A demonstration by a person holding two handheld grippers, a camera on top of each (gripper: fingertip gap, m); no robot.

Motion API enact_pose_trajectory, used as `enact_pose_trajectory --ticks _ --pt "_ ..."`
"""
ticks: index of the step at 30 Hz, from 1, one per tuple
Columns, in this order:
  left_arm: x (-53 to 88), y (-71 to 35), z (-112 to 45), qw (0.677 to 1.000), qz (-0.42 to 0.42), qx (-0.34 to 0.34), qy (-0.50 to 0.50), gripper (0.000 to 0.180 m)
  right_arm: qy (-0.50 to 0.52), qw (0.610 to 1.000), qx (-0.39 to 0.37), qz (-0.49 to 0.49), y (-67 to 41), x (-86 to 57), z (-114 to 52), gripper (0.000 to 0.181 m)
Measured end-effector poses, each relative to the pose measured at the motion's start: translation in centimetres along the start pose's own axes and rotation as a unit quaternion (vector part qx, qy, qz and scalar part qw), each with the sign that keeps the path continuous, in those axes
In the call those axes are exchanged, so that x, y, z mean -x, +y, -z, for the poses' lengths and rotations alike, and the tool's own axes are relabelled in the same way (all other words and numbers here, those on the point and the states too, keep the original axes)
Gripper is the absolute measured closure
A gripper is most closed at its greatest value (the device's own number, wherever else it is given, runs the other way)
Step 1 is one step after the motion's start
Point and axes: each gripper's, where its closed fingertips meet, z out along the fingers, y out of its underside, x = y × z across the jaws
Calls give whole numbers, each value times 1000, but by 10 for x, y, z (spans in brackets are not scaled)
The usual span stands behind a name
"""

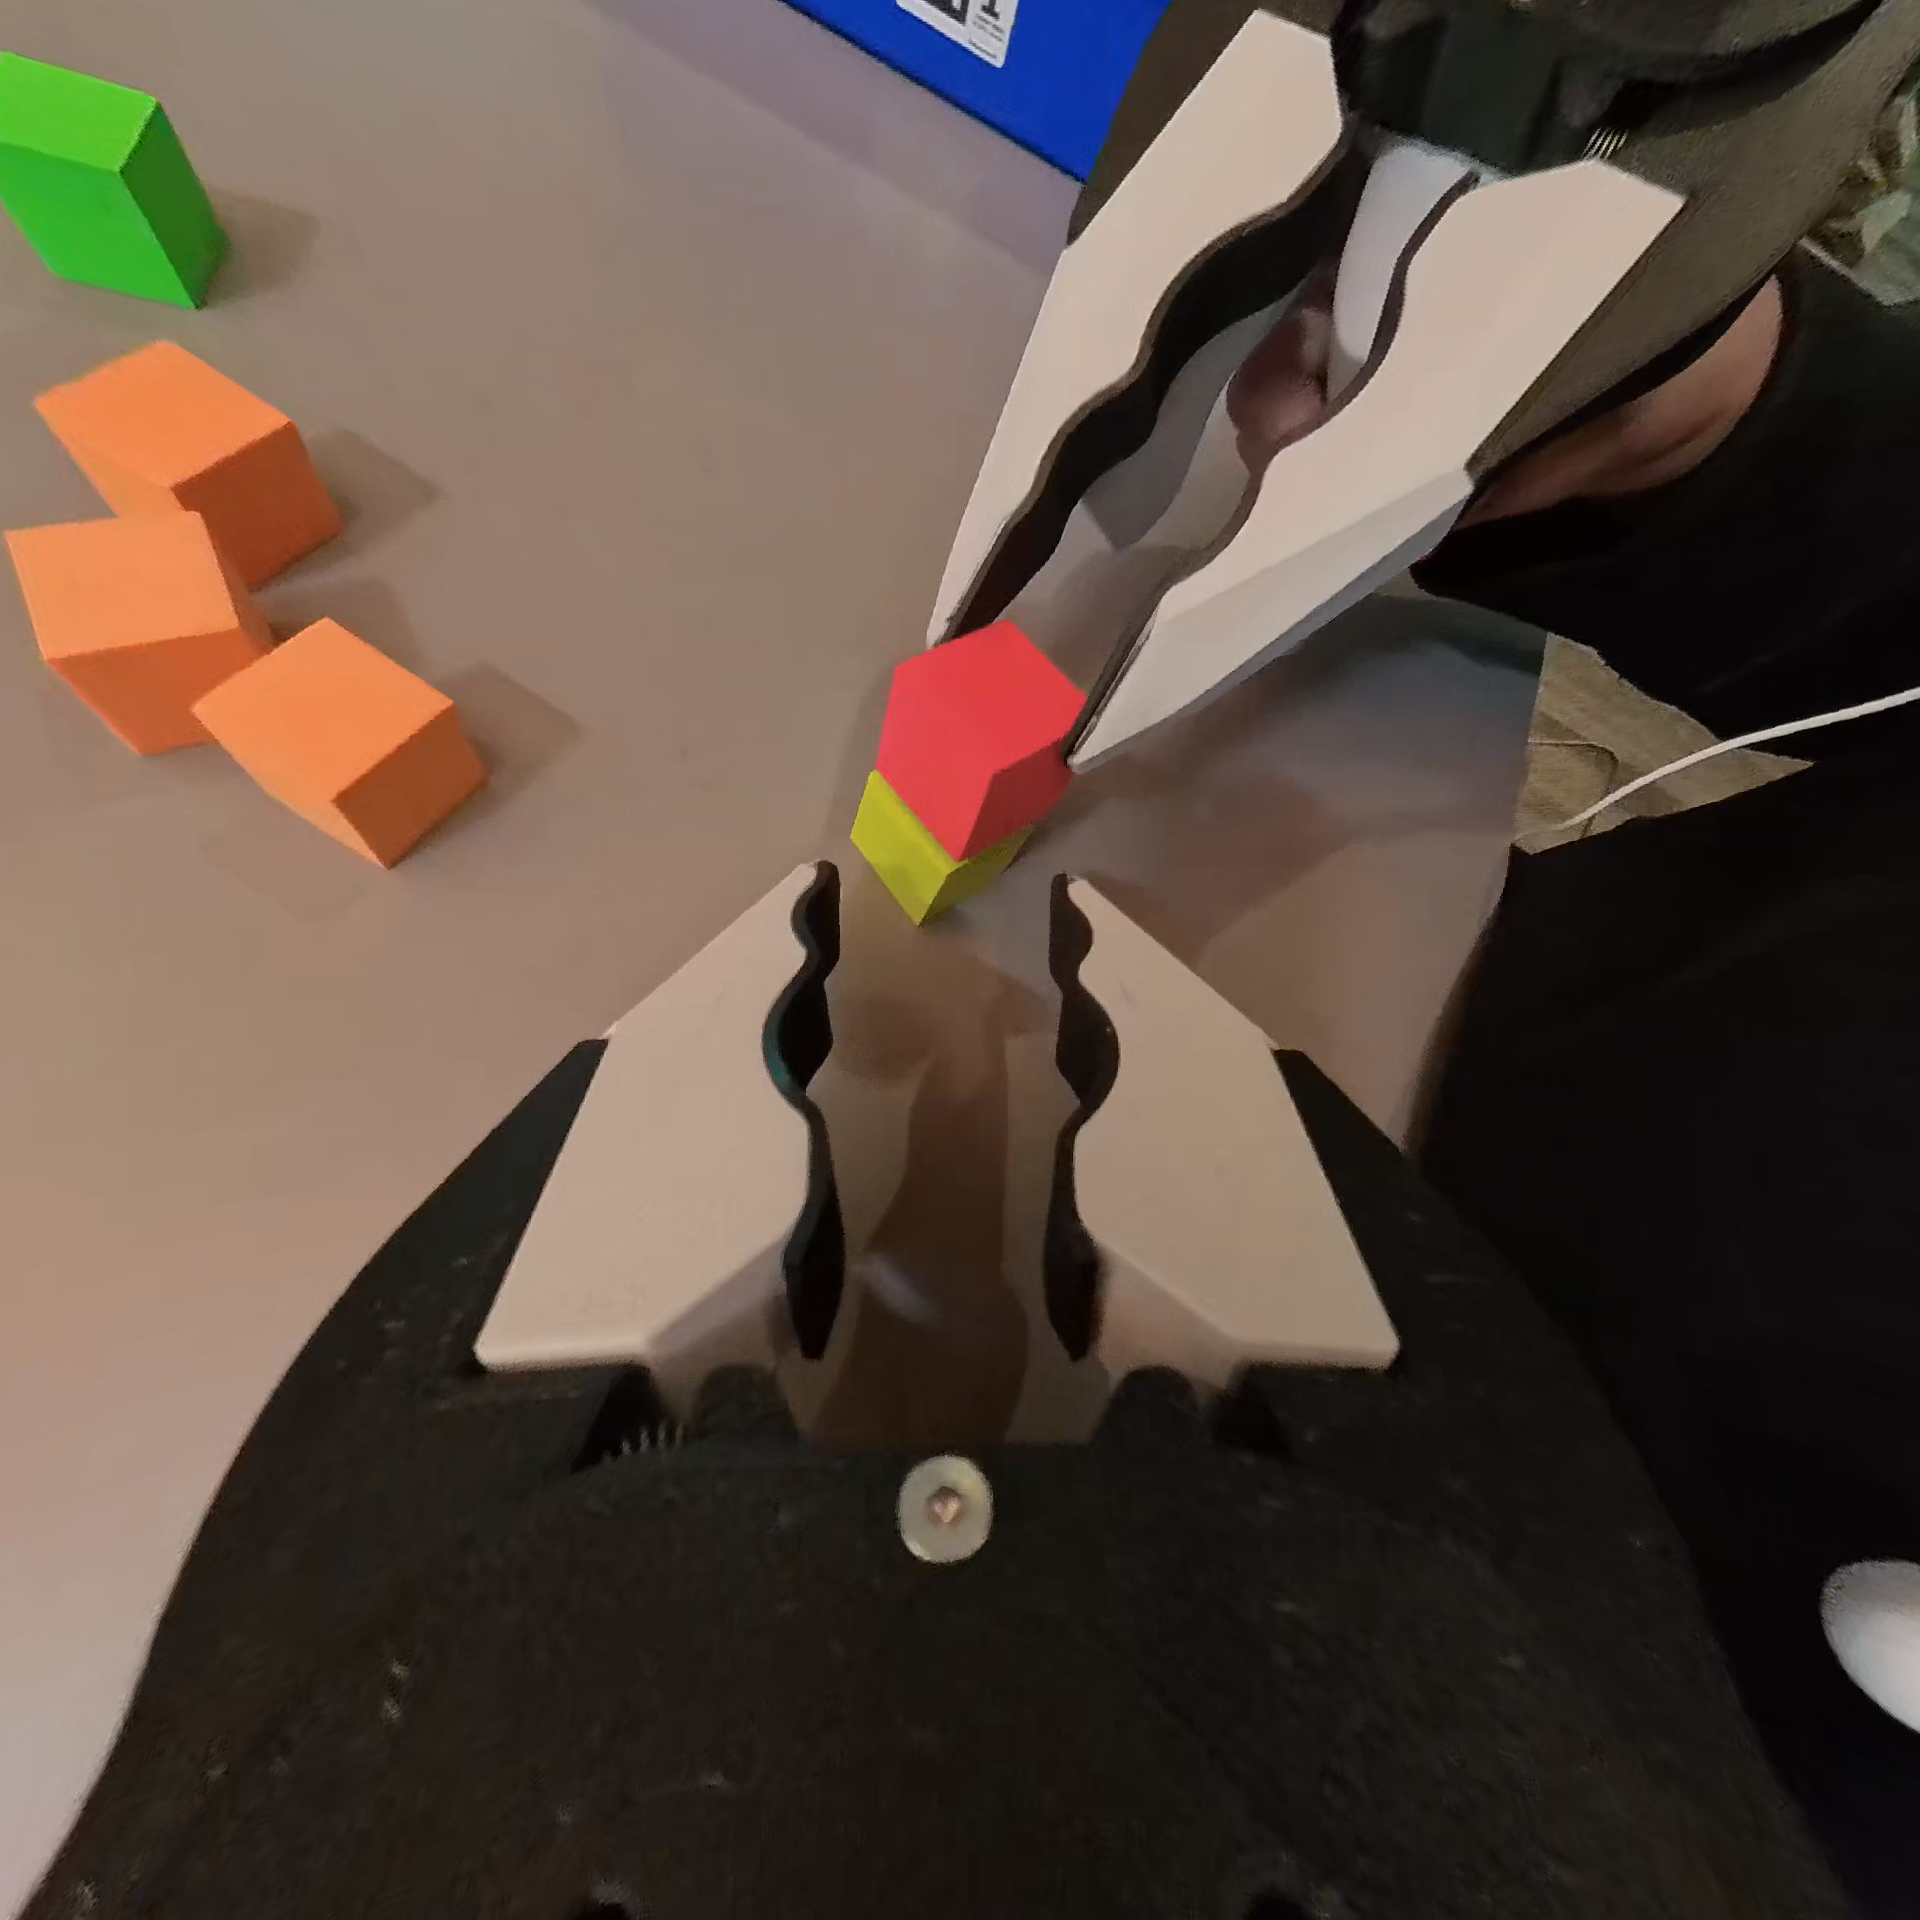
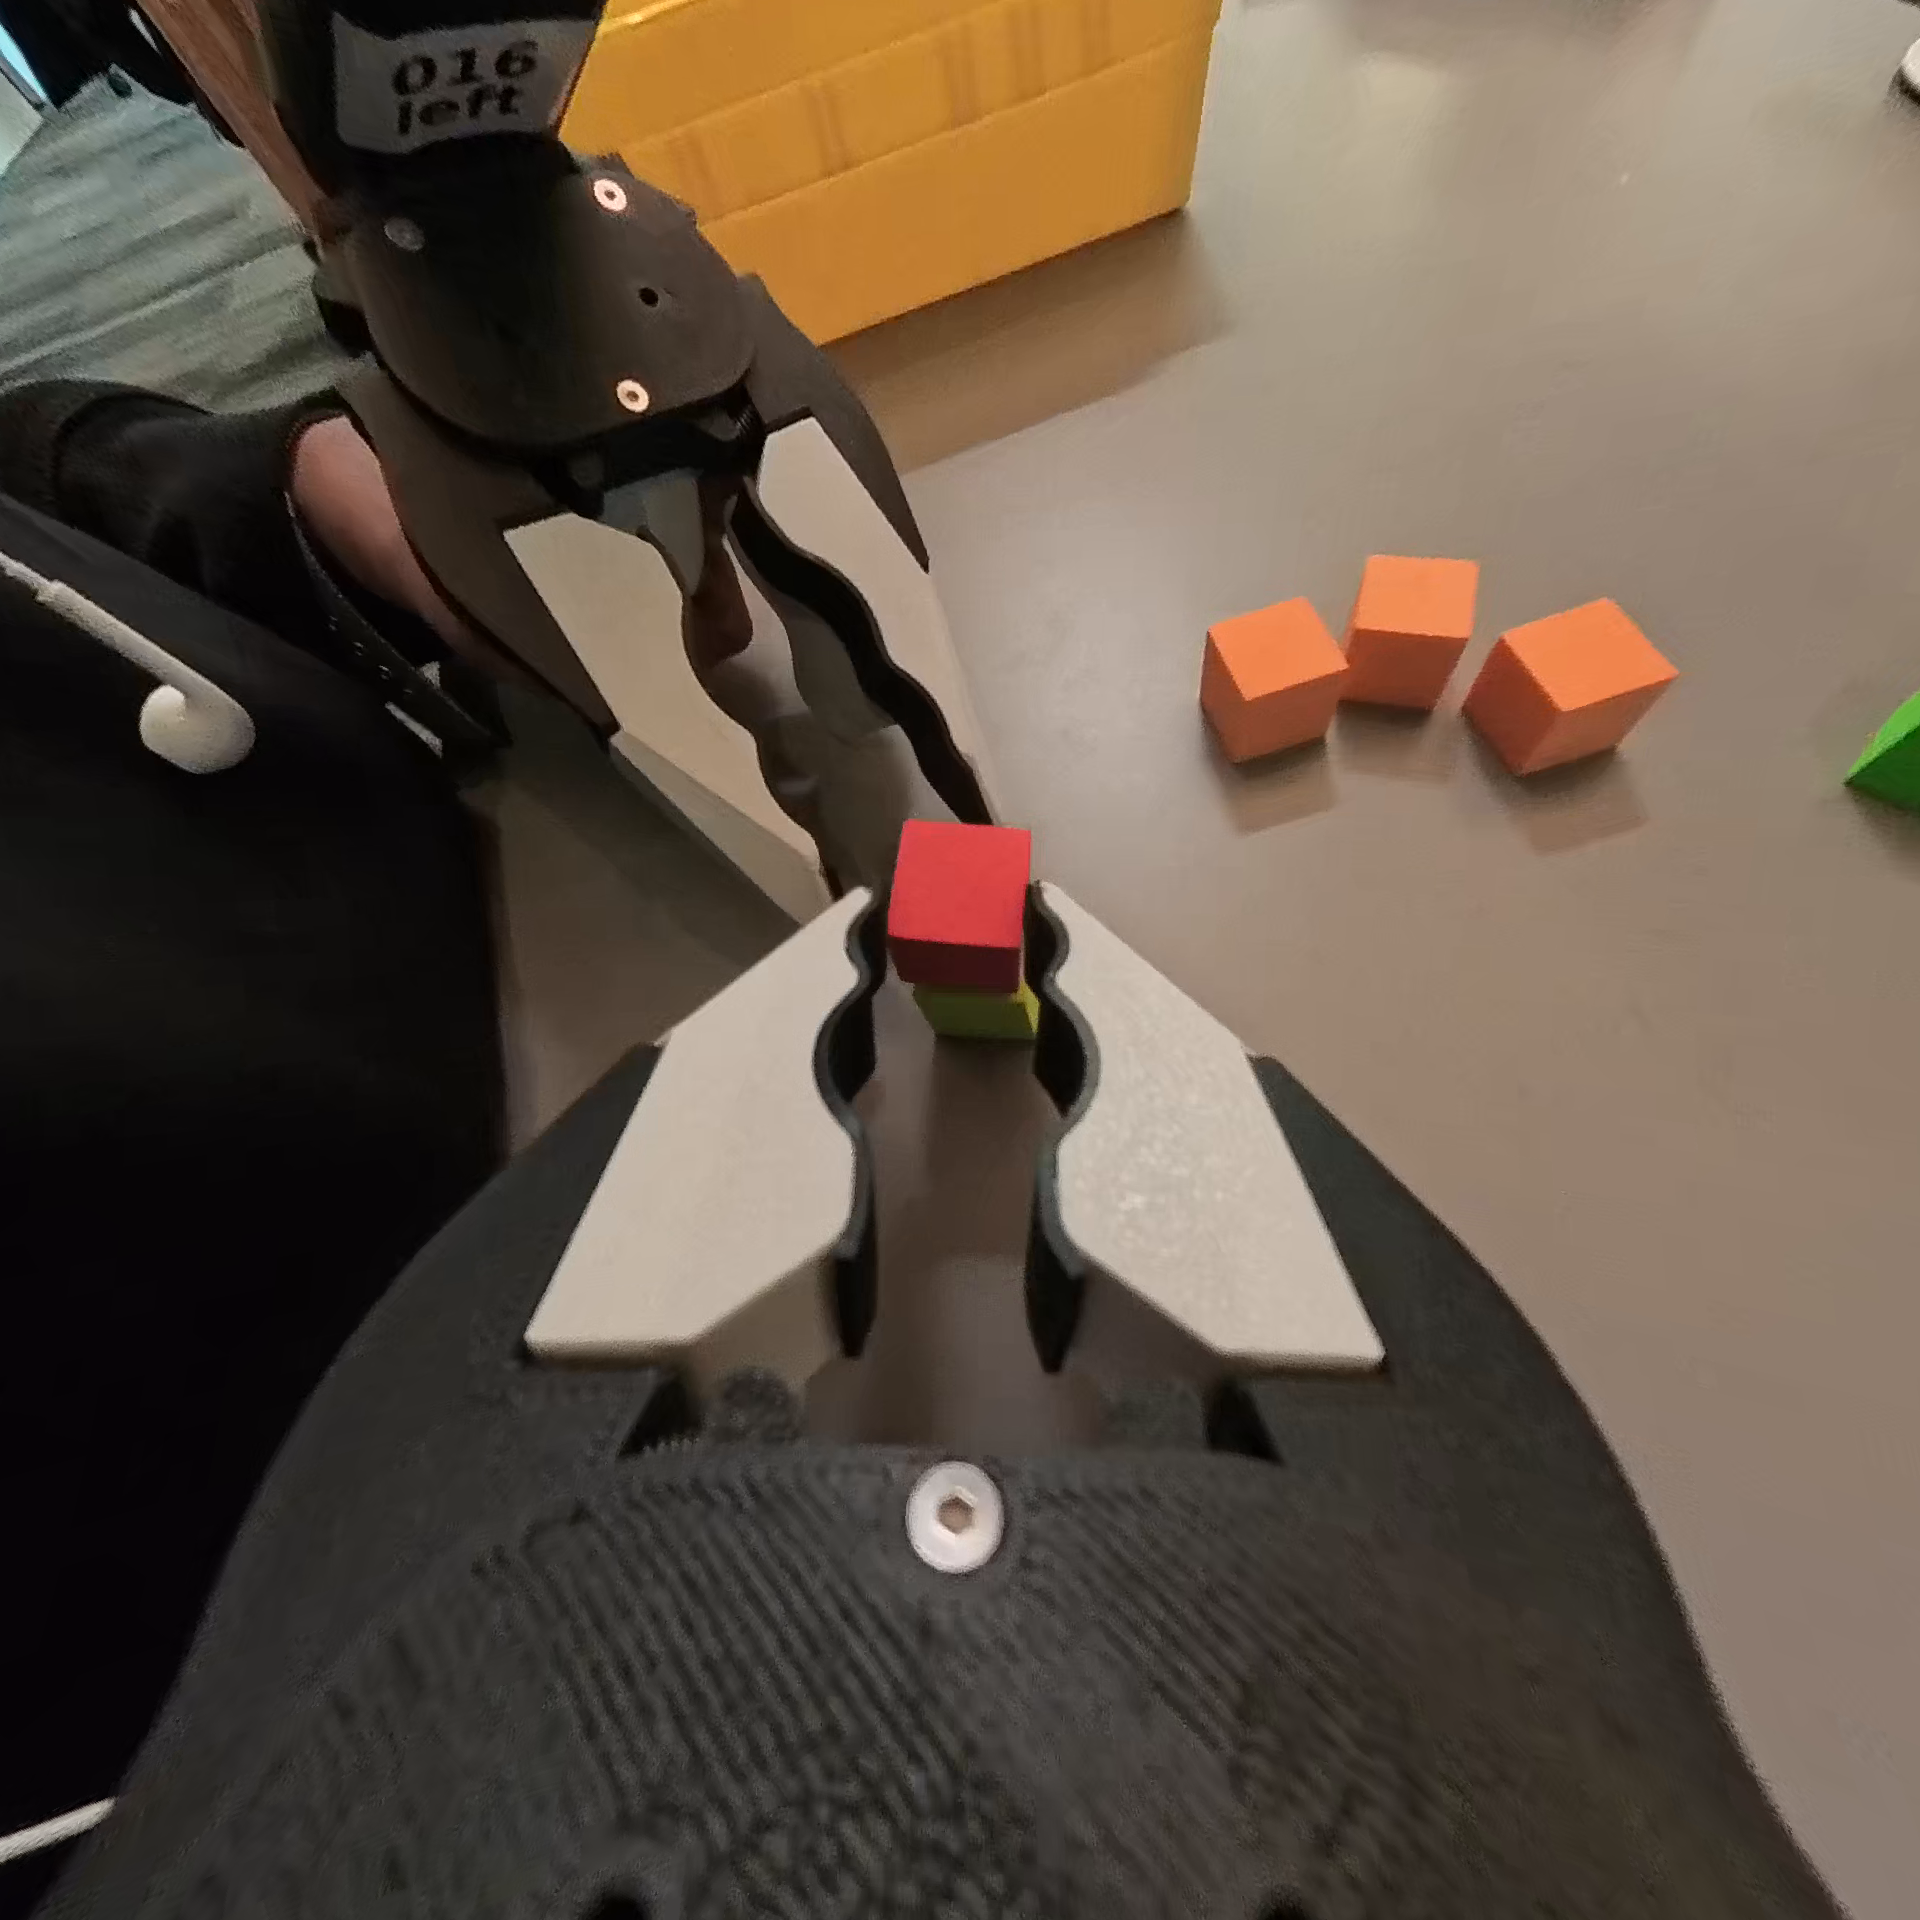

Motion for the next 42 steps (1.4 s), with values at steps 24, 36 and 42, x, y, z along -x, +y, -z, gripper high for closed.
enact_pose_trajectory --ticks 24,36,42 --pt "106 -31 -4 978 90 -26 -184 147 46 994 -88 -35 -45 -129 -23 133" --pt "21 -94 45 984 -4 -167 -56 148 78 996 -7 41 -35 -134 -46 155" --pt "-14 -61 16 995 -74 -64 -23 147 106 990 -97 13 -51 -102 11 155"
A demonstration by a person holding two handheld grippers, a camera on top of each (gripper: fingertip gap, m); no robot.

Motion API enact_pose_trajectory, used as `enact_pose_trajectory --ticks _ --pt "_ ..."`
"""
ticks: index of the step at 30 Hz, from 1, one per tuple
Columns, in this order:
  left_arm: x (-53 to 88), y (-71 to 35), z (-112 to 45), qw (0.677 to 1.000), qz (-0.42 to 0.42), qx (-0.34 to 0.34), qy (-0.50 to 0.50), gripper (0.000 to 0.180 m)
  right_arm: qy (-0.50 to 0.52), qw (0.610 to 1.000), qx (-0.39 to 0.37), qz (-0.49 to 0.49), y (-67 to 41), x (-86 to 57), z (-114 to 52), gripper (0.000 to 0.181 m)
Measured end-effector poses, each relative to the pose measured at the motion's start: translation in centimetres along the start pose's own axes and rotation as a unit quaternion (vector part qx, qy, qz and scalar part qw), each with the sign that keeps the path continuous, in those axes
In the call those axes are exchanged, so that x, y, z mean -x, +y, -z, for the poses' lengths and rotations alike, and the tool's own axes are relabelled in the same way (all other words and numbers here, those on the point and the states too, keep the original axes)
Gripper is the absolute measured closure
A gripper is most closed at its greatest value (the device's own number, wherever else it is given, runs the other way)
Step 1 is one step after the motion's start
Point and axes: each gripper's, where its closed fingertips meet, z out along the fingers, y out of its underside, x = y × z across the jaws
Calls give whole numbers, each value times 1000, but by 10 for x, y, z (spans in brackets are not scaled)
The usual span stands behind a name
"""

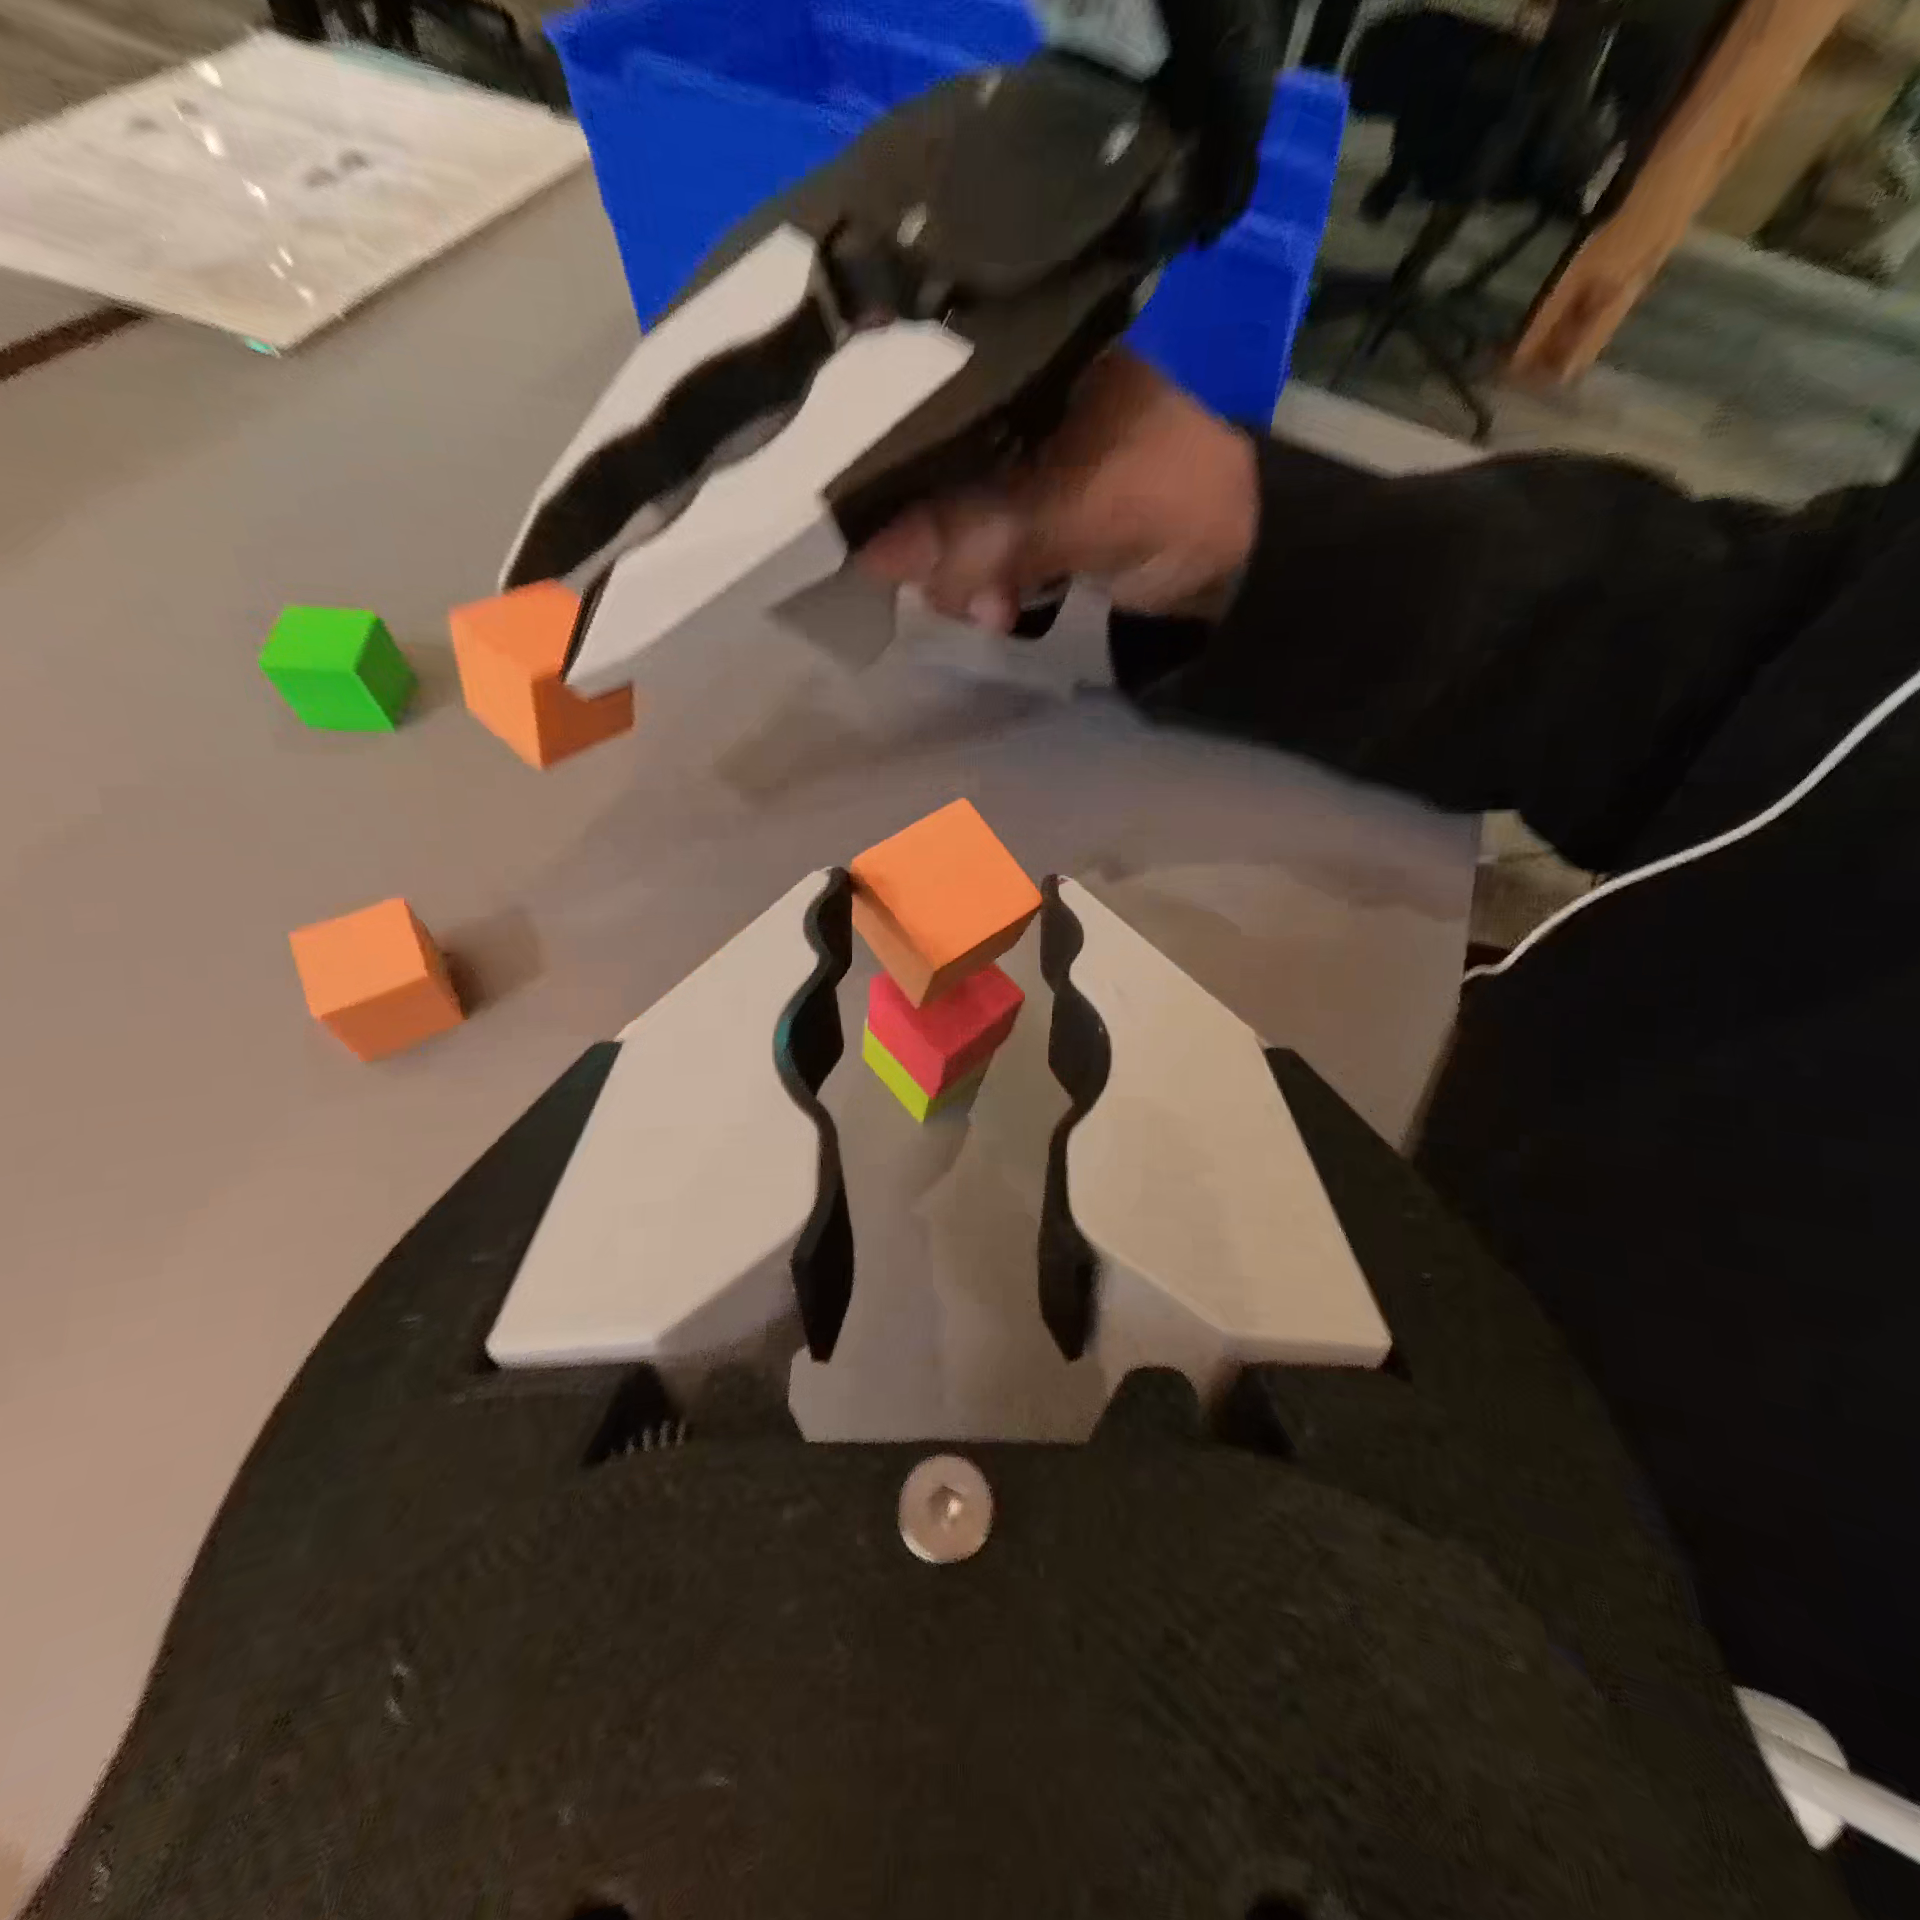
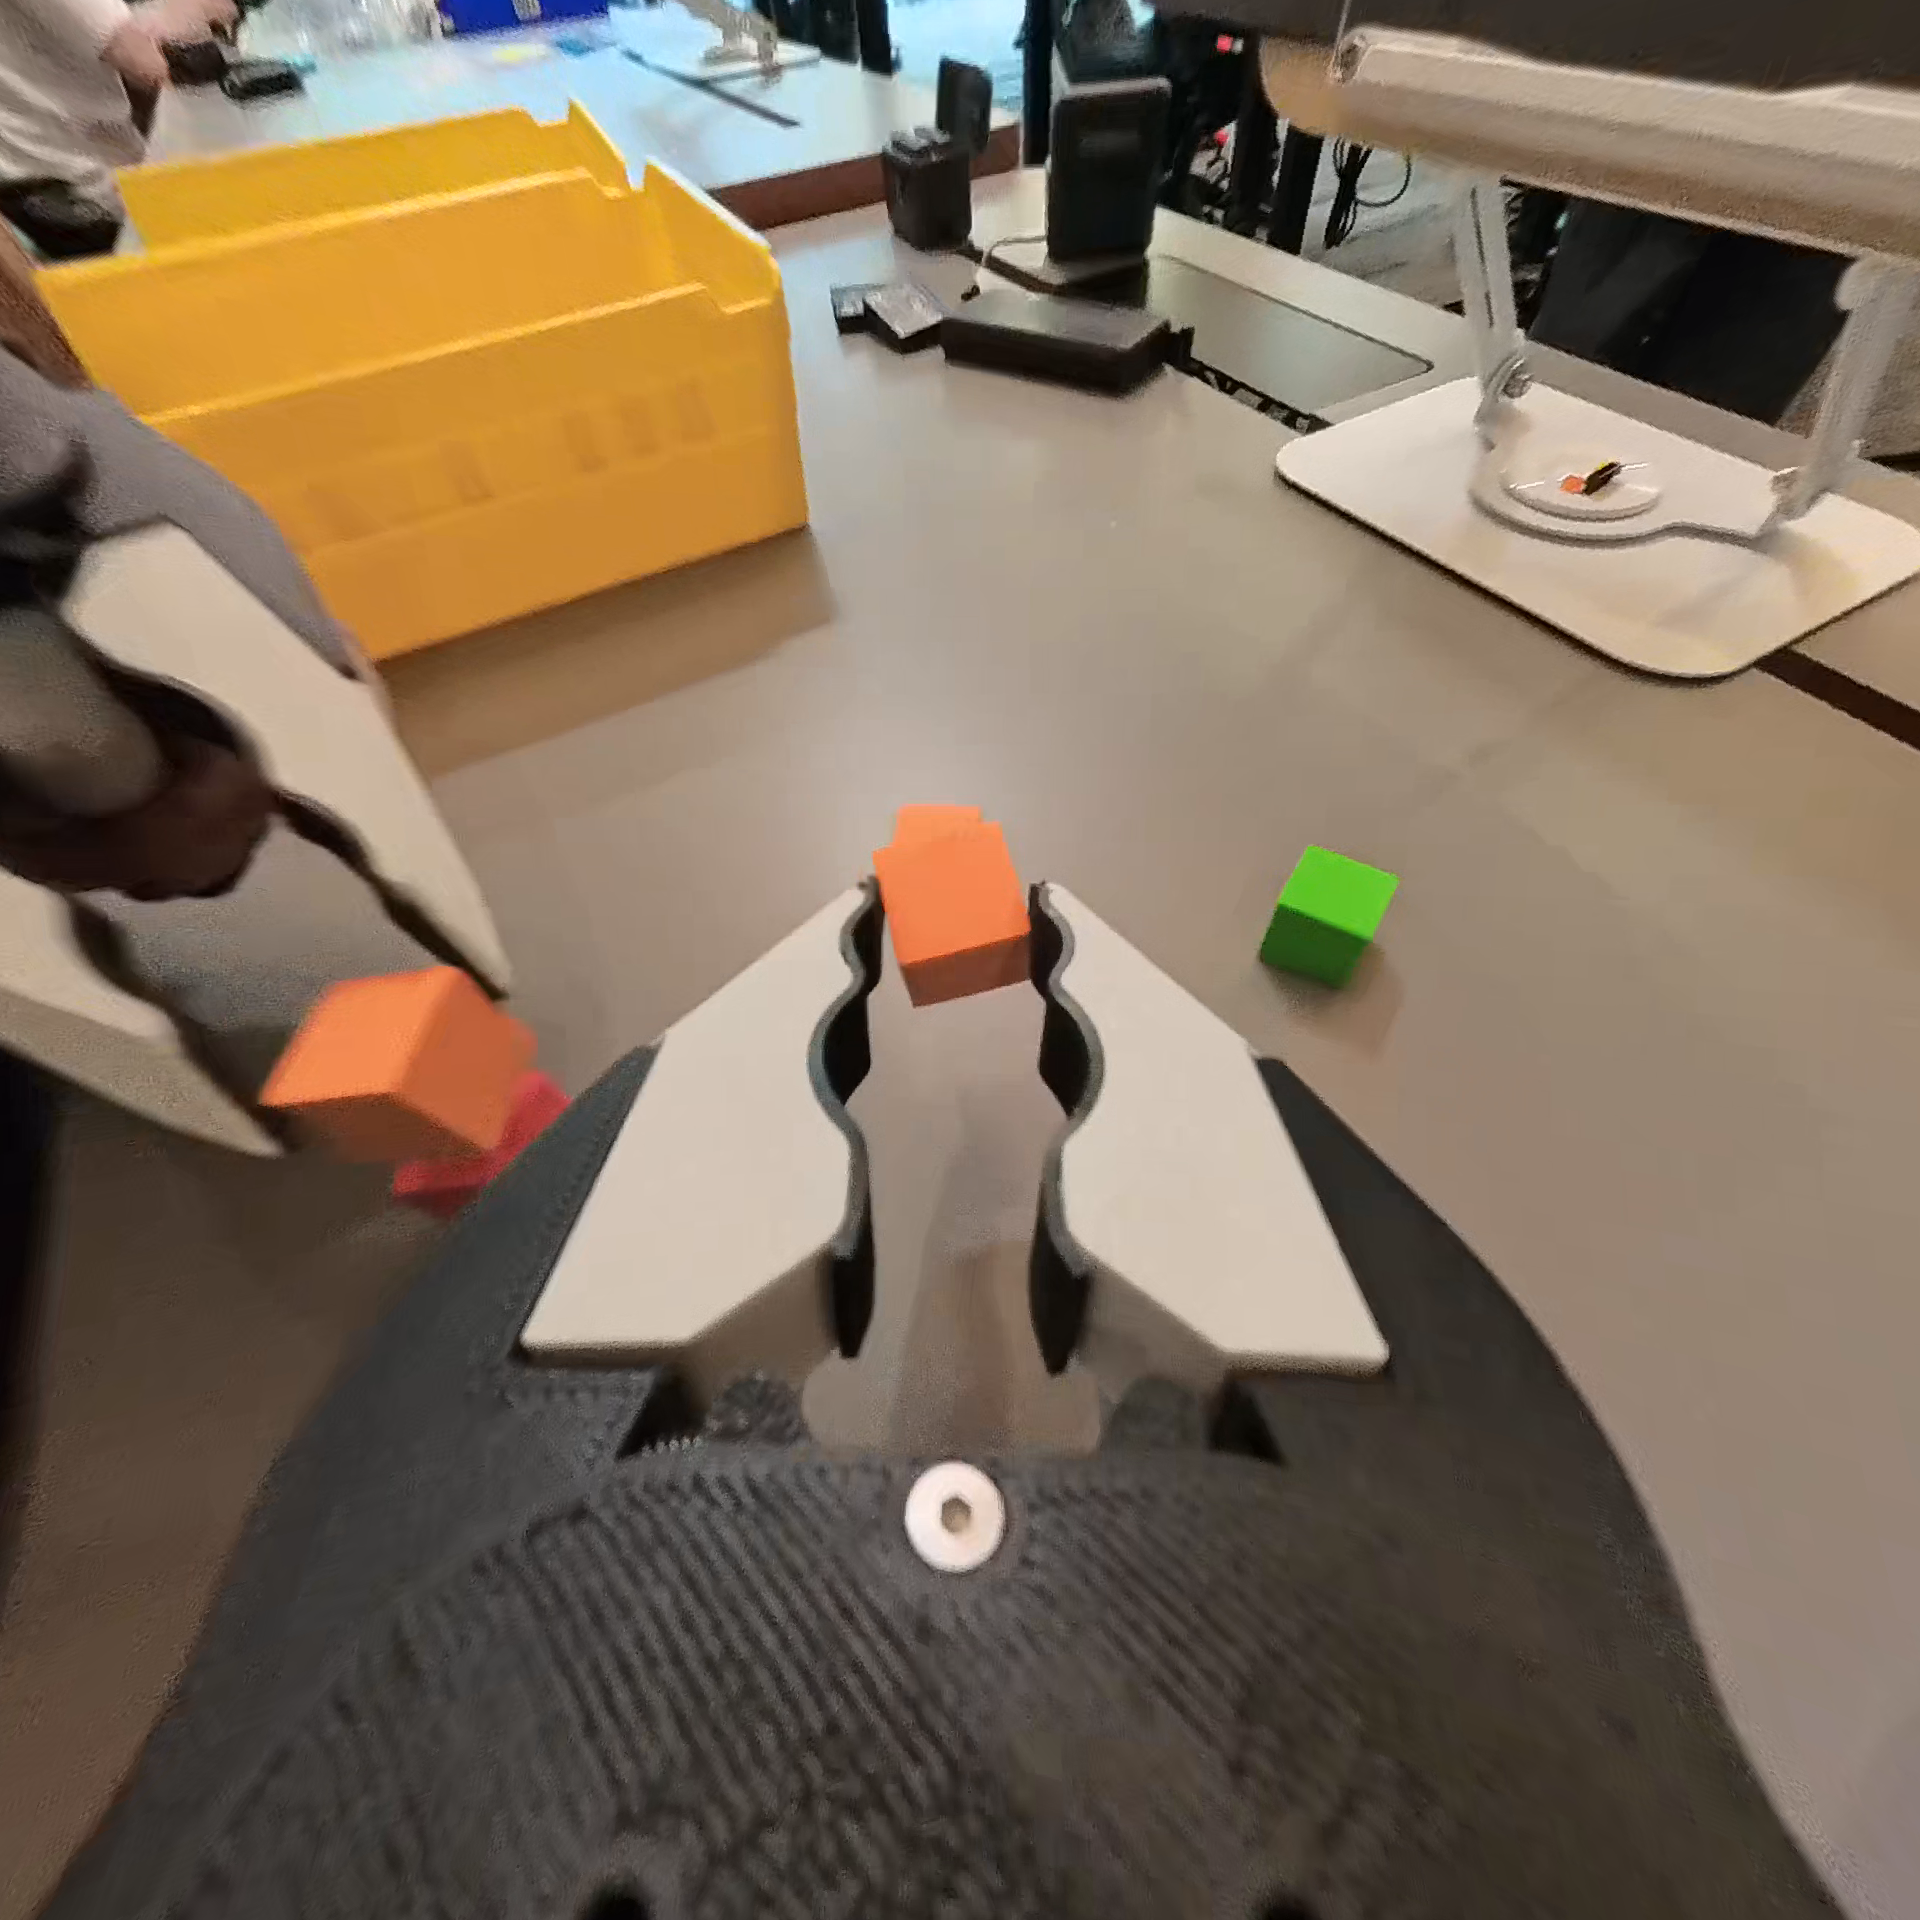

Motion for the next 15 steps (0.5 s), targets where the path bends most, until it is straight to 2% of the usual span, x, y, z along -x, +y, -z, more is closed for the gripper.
enact_pose_trajectory --ticks 6,15 --pt "-5 13 -7 1000 3 26 -3 147 22 1000 -7 -17 10 31 41 154" --pt "-4 11 -6 1000 8 24 -16 147 11 999 -32 -33 -1 56 60 154"
